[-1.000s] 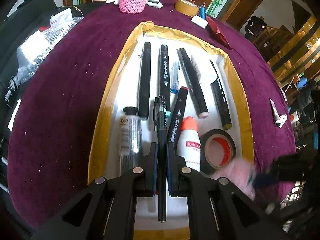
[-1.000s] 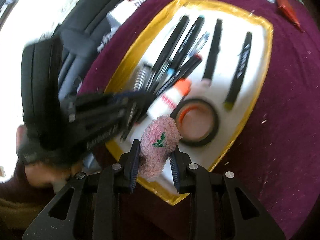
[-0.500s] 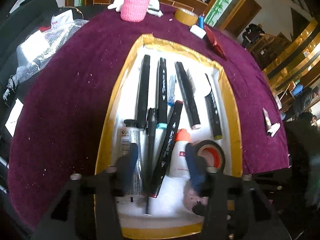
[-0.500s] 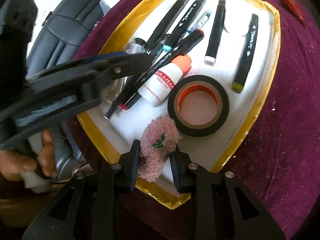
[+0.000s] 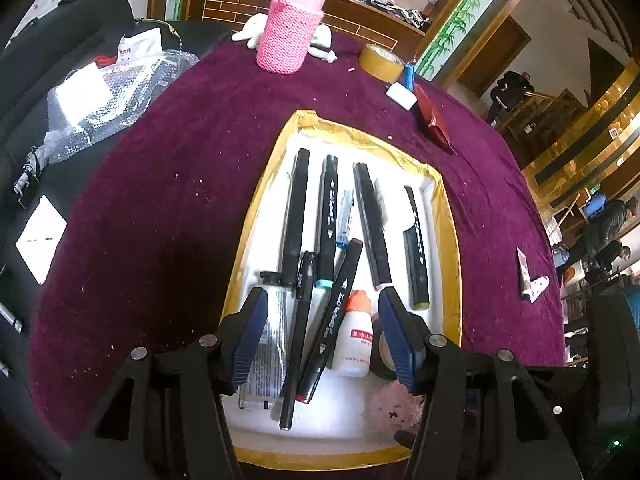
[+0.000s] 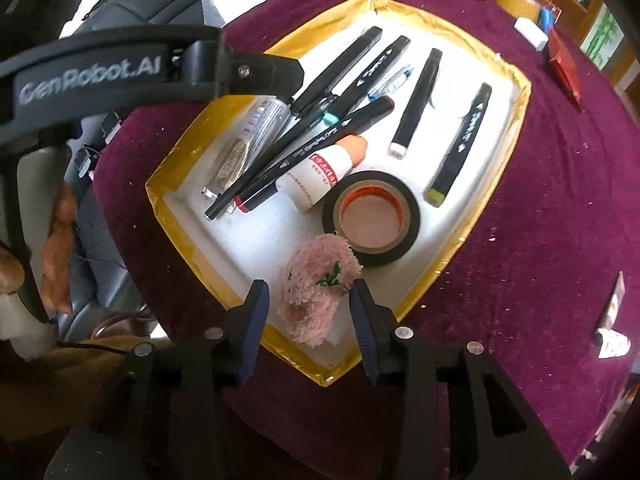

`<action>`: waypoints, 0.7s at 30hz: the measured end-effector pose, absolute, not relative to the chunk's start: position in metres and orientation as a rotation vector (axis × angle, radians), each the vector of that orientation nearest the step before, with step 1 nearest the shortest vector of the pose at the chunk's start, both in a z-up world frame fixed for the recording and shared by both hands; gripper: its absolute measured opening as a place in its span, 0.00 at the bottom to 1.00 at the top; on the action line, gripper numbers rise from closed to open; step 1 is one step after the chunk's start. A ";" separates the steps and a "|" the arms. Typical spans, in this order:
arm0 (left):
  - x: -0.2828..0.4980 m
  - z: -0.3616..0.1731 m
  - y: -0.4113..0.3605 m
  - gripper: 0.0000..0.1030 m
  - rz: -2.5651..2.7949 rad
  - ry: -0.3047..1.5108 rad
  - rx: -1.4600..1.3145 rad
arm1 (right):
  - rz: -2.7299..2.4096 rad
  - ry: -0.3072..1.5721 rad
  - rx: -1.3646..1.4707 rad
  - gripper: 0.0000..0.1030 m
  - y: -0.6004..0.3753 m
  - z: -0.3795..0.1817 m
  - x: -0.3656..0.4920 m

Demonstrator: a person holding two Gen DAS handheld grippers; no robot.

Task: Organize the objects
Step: 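Open both grippers and move them back from the tray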

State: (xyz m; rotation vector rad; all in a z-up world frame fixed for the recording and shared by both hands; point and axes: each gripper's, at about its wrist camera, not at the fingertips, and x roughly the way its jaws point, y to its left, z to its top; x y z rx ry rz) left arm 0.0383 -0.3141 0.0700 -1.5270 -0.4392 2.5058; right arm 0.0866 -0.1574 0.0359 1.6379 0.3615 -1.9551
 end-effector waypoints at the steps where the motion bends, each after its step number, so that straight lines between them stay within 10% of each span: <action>1: 0.038 0.071 -0.315 0.50 2.512 -0.443 -1.522 | -1.967 0.364 1.631 0.39 -0.156 0.038 0.086; 21: 0.041 0.097 -0.307 0.51 2.677 -0.210 -1.436 | -2.337 0.458 1.519 0.45 -0.134 0.087 0.071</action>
